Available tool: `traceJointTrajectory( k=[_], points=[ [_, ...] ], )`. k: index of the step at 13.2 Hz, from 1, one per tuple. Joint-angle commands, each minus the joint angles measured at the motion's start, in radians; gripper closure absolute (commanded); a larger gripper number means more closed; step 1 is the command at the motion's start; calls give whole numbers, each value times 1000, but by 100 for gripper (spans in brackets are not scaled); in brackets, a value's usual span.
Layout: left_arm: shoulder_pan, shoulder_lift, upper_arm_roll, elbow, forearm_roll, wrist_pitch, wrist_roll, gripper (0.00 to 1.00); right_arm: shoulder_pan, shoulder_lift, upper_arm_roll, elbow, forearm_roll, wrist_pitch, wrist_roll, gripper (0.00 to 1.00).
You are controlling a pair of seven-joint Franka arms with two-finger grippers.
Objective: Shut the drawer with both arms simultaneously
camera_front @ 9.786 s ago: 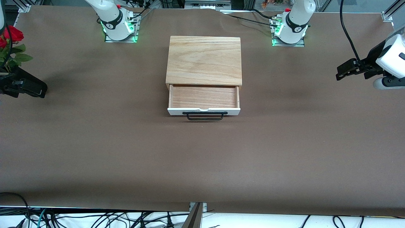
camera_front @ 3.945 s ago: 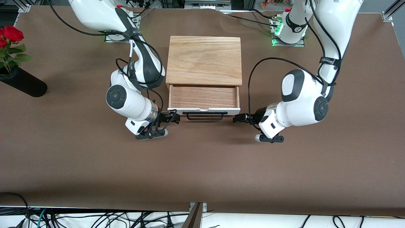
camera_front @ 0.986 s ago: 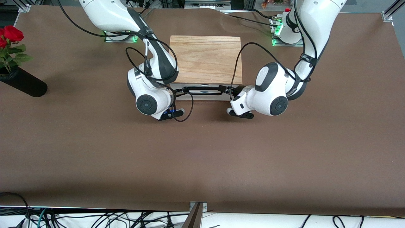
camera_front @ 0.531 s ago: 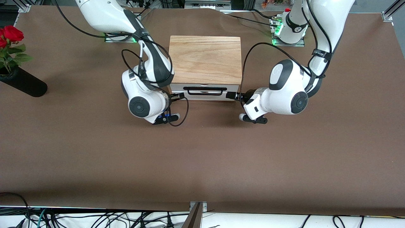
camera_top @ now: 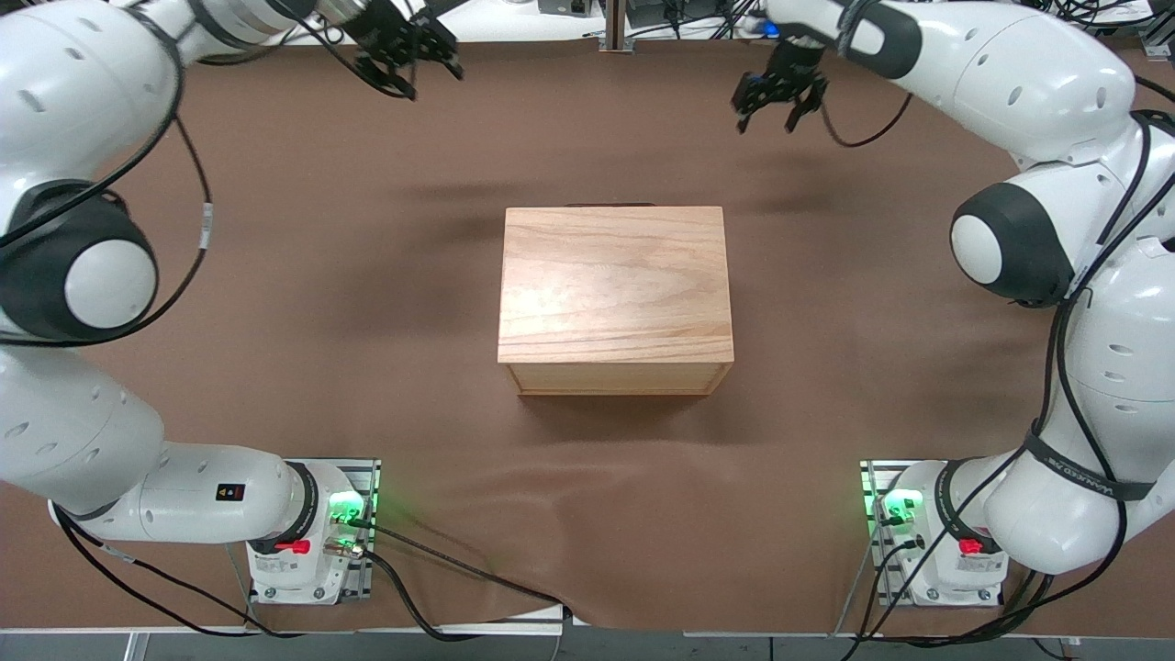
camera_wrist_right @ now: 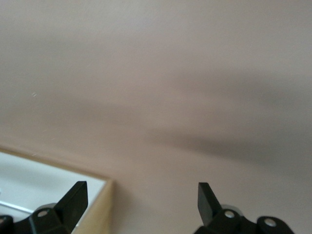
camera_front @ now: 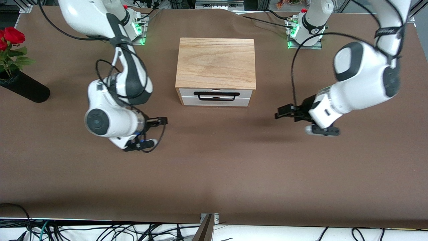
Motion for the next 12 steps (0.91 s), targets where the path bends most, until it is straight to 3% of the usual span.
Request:
traceJointTrajectory(
  k=[1, 6, 8, 10, 12],
  points=[
    [-1, -117, 70, -35, 92, -100, 10, 0, -9, 0, -73, 61, -9, -20, -61, 0],
    [5, -176, 142, 60, 287, -319, 17, 0, -6, -46, -219, 91, -13, -44, -50, 0],
    [11, -185, 142, 92, 341, -391, 32, 0, -57, -95, -239, 88, -16, -53, -50, 0],
    [13, -185, 142, 129, 393, -427, 30, 0, -146, -171, -187, 78, -90, -47, -53, 0],
    [13, -185, 136, 132, 425, -439, 30, 0, -222, -259, -51, 62, -284, -50, -53, 0]
  ],
)
